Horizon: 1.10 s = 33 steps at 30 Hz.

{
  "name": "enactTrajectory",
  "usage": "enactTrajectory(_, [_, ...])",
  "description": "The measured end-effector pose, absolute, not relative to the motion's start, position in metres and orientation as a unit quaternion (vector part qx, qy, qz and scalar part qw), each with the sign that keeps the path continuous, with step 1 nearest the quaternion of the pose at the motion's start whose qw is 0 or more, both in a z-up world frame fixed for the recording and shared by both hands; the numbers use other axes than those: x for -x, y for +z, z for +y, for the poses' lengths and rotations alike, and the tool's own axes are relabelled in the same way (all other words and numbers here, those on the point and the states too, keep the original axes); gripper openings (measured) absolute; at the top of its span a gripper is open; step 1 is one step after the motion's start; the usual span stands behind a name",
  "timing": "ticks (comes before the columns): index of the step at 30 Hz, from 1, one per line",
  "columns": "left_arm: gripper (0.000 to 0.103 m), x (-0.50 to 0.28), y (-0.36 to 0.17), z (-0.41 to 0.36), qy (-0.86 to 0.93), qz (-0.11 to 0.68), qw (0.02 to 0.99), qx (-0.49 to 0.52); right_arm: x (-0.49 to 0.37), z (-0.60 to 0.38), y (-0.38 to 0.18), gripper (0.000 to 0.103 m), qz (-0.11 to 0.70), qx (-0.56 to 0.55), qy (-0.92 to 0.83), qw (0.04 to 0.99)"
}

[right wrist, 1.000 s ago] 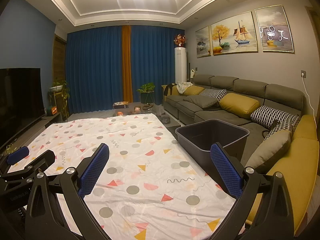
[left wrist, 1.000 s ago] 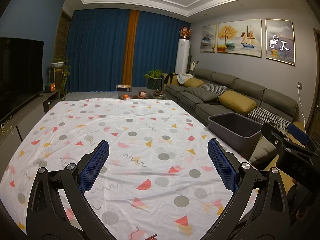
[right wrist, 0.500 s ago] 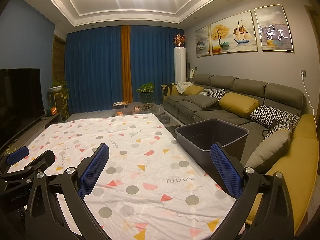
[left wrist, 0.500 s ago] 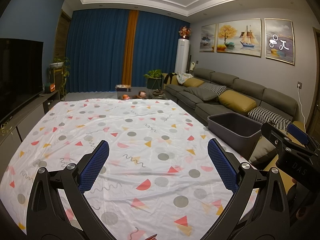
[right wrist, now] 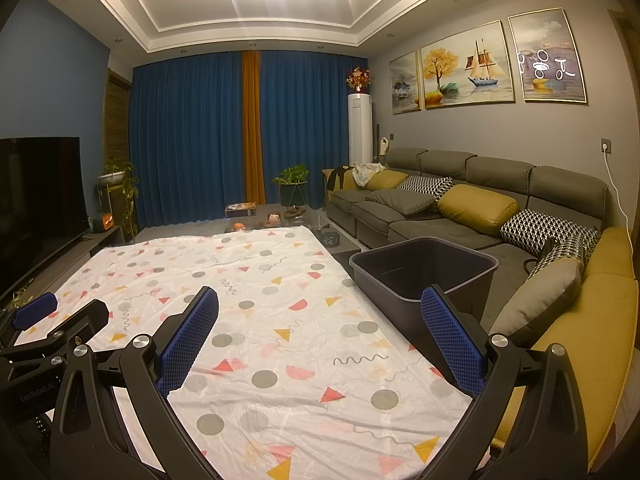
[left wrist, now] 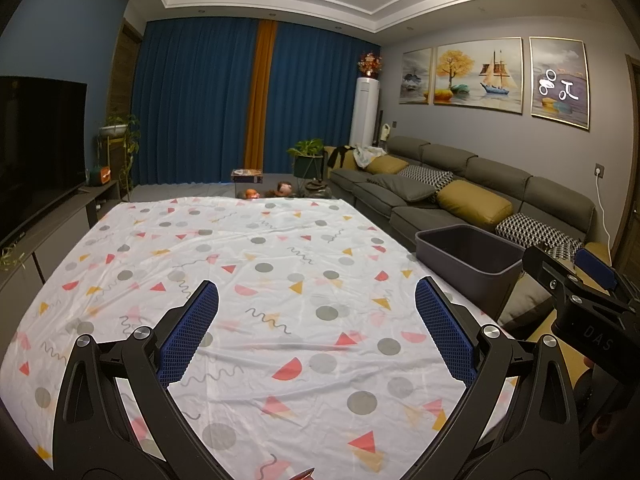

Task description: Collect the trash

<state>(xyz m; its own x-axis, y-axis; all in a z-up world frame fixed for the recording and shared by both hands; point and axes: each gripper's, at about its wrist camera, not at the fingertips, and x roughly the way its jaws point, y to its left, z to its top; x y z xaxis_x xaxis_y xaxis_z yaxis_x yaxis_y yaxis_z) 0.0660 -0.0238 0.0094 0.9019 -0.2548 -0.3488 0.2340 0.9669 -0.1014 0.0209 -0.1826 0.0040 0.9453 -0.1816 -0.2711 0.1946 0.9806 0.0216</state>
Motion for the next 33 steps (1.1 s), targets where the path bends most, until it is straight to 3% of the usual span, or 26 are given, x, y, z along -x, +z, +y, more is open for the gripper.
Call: enactTrajectory(33, [0.097,-0.0659,0.0092,-0.0243,-0.126,0.185,0.974,0.028,-0.0204,-0.1836,0.0023,0.098,0.137,-0.026,-0.097,0.985])
